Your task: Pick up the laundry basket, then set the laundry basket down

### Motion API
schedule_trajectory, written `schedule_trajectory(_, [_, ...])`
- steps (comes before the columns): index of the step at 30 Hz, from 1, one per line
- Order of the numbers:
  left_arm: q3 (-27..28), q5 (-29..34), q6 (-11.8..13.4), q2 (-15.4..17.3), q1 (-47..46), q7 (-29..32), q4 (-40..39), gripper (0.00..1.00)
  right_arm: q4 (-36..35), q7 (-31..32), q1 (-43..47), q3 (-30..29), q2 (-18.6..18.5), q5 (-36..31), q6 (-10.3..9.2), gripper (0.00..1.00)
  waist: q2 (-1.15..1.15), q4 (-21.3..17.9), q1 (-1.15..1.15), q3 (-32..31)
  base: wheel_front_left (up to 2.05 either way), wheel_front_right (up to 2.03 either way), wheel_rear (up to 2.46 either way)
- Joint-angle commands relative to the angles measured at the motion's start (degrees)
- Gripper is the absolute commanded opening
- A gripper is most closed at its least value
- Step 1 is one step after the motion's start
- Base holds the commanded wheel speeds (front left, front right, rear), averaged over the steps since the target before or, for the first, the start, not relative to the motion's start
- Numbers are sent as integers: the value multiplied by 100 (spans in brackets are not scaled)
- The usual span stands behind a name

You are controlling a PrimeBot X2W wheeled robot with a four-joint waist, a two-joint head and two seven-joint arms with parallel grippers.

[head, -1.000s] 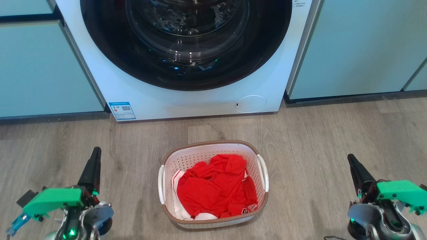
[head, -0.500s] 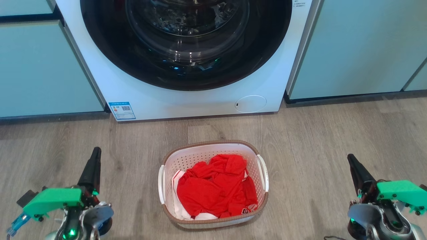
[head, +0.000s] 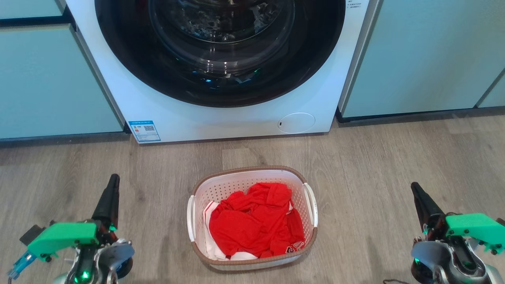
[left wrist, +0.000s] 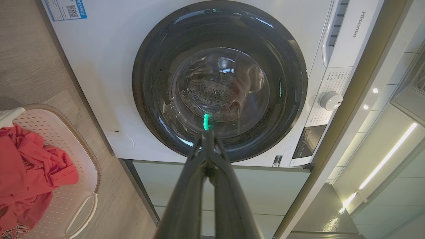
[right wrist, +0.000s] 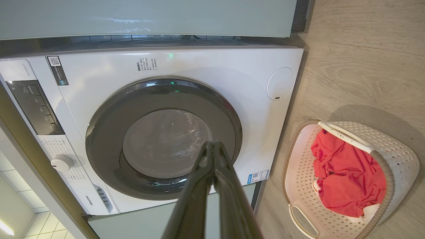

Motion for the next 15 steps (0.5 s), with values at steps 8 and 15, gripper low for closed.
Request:
schedule_trajectory(8, [203,47,-39,46,-292,41,-168,0,-198,42,-274,103,-40,-56,33,0,0,0,0,0,0,0,0])
schedule_trajectory(15, [-24,0,5,-12,93,-12,209,100,210,-12,87,26,28,1,-1,100,0,0,0,0,0,0,0])
